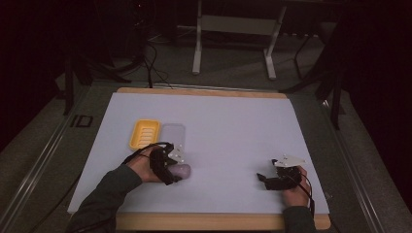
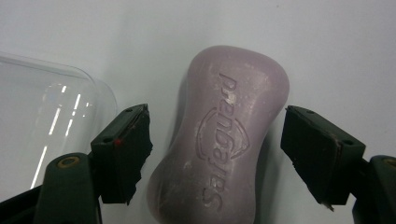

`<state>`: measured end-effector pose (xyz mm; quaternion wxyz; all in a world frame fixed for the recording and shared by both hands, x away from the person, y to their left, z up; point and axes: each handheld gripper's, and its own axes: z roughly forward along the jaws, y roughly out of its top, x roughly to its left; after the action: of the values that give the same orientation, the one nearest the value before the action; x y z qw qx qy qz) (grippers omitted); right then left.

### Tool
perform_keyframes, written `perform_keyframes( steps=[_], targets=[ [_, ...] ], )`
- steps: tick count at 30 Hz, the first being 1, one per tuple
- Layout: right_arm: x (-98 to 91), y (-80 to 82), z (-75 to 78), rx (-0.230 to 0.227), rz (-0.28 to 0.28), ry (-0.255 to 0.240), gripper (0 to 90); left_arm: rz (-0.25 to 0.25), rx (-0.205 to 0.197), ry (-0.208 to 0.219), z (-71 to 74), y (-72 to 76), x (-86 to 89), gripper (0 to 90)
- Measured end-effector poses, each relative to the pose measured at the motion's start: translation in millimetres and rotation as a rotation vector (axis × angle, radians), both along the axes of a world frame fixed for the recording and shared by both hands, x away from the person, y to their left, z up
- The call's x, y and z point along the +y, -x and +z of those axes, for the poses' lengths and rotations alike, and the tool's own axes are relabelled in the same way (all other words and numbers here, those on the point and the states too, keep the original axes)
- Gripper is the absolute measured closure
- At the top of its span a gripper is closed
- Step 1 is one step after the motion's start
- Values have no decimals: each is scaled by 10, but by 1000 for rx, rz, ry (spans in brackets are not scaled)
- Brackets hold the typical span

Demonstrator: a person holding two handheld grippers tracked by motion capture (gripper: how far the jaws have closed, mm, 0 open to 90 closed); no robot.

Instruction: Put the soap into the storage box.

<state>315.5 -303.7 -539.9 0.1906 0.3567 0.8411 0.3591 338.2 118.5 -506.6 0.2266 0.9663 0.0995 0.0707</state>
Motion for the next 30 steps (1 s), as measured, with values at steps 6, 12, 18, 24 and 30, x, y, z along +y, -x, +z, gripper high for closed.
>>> perform_keyframes(
  steps=[6,12,18,24,30],
  targets=[
    [0,-1,0,2,-1,-1,150,-21,0,-46,-40,-5,-44,279],
    [0,-1,0,2,-1,-1,149,-13,19,-90,3,-63,-86,373],
    [-1,-3,0,4,-1,-2,150,-1,35,-145,36,-116,-137,425],
    [-2,-4,0,4,0,-2,150,4,93,-165,41,-195,-145,464],
    [-2,-5,0,5,-1,-3,150,-15,124,-239,62,-247,-203,464]
  ],
)
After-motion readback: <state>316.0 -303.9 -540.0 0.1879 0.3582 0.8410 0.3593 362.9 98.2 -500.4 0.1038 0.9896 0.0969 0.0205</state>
